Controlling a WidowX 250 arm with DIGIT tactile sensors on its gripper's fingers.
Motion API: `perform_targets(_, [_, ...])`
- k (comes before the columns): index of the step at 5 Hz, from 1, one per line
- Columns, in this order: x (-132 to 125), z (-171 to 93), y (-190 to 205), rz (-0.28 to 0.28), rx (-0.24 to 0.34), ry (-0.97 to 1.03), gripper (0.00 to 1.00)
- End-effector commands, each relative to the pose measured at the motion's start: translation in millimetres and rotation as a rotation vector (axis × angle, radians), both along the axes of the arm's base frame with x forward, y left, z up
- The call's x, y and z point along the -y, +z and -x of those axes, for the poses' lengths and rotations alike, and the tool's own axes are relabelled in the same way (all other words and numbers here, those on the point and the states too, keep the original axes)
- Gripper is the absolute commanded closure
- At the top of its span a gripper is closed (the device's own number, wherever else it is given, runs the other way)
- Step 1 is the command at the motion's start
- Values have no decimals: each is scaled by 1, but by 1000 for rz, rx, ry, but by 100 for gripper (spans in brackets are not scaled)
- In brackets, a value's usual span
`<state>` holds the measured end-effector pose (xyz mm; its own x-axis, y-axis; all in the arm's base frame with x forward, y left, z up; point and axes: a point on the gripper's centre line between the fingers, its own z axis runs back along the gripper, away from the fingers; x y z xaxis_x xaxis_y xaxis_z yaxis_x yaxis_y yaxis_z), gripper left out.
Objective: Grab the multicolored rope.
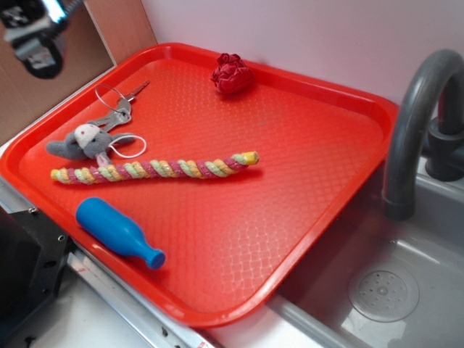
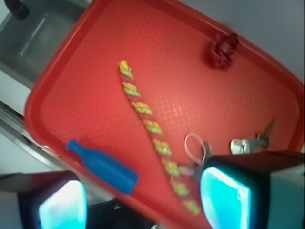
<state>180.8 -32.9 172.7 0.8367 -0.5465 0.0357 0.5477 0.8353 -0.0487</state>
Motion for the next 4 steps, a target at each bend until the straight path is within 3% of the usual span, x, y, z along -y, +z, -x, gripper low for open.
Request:
perform_targets(1, [12,-28,-47,-43,1,-54,0])
perform_targets(2, [17,-32,-74,-109,-20,-68,0])
perform_targets(3, [19,-31,-100,-79,-71,-92,0])
perform_targets(4, [23,-26,-121,-116,-113,-122,0])
